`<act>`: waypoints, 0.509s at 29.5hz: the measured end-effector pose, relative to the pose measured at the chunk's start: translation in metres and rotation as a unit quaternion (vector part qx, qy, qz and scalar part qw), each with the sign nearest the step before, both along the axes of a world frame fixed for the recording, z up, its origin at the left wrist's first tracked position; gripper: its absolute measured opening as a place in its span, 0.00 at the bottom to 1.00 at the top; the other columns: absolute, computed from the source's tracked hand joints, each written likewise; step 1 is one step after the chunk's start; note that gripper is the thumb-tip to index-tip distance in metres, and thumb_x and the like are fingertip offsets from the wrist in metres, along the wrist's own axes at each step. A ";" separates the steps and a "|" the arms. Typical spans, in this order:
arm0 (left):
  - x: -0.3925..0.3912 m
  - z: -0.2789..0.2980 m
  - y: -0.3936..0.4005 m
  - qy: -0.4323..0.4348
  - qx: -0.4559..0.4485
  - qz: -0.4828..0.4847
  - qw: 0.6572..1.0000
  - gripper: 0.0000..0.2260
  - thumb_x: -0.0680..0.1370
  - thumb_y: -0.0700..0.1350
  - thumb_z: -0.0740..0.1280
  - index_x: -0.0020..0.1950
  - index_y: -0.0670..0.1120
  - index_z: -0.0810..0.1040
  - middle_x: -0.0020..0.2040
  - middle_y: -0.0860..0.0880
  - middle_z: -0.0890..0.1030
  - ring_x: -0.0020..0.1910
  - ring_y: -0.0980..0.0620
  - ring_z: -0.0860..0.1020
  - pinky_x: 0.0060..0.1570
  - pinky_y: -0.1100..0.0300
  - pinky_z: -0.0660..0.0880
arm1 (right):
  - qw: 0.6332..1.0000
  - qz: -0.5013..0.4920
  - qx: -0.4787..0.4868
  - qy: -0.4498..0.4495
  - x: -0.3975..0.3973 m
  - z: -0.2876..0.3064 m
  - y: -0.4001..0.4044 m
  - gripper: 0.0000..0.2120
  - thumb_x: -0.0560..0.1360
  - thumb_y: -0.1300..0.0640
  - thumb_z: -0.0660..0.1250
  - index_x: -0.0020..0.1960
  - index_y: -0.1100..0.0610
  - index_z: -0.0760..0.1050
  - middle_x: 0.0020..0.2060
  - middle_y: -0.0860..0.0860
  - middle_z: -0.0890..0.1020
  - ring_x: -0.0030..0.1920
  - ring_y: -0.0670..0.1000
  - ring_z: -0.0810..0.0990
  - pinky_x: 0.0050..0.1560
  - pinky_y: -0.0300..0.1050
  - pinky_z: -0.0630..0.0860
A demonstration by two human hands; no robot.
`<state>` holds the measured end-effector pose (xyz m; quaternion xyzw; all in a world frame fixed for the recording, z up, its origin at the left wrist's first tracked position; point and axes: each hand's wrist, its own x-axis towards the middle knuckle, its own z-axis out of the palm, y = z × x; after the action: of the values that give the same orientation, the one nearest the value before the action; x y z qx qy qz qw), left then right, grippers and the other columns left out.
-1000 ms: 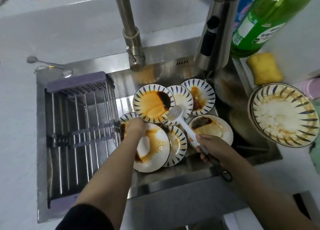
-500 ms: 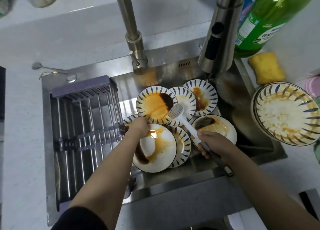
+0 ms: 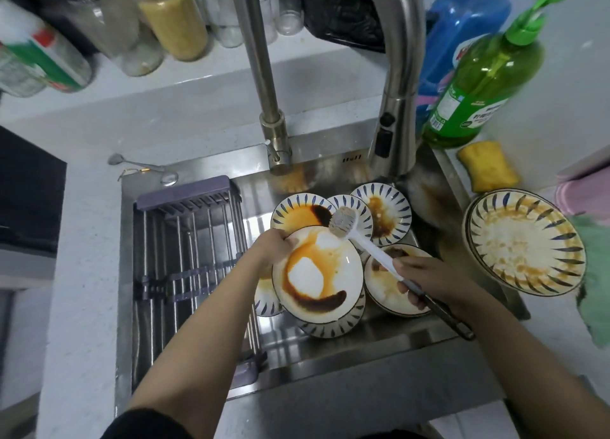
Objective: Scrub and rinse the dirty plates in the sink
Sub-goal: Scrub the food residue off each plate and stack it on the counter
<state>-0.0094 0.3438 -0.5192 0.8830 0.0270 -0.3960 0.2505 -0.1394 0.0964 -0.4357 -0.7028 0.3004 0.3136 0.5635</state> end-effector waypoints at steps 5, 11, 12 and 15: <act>-0.020 0.025 -0.007 -0.029 -0.081 0.112 0.990 0.21 0.83 0.55 0.56 0.69 0.43 0.72 0.66 0.43 0.76 0.63 0.42 0.74 0.65 0.51 0.70 | 0.983 0.140 -0.103 -0.057 0.003 0.022 -0.011 0.10 0.81 0.55 0.58 0.57 0.52 0.77 0.37 0.52 0.76 0.30 0.47 0.71 0.27 0.34 0.68; -0.047 0.065 -0.025 -0.199 -0.045 0.147 0.968 0.19 0.83 0.53 0.54 0.65 0.41 0.72 0.61 0.36 0.77 0.60 0.37 0.75 0.53 0.55 0.69 | 0.913 0.310 -0.236 -0.121 0.001 0.039 -0.003 0.16 0.81 0.56 0.56 0.67 0.48 0.72 0.42 0.47 0.77 0.35 0.44 0.72 0.33 0.38 0.66; -0.049 0.066 -0.026 -0.208 -0.036 0.155 0.965 0.20 0.83 0.54 0.54 0.65 0.41 0.71 0.60 0.36 0.76 0.59 0.37 0.75 0.52 0.54 0.69 | 0.900 0.322 -0.263 -0.129 0.000 0.036 0.000 0.16 0.81 0.55 0.56 0.68 0.48 0.71 0.44 0.47 0.78 0.36 0.44 0.72 0.33 0.38 0.67; -0.058 0.077 -0.027 -0.243 -0.015 0.166 0.956 0.20 0.83 0.54 0.53 0.64 0.40 0.71 0.59 0.35 0.76 0.57 0.35 0.75 0.49 0.54 0.69 | 0.876 0.325 -0.315 -0.165 -0.007 0.035 0.012 0.16 0.80 0.55 0.57 0.67 0.49 0.72 0.50 0.49 0.81 0.43 0.49 0.77 0.38 0.42 0.73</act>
<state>-0.0676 0.3168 -0.4422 0.9319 0.1050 -0.1224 0.3249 -0.1464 0.1085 -0.4008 -0.9429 0.0403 0.2469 0.2197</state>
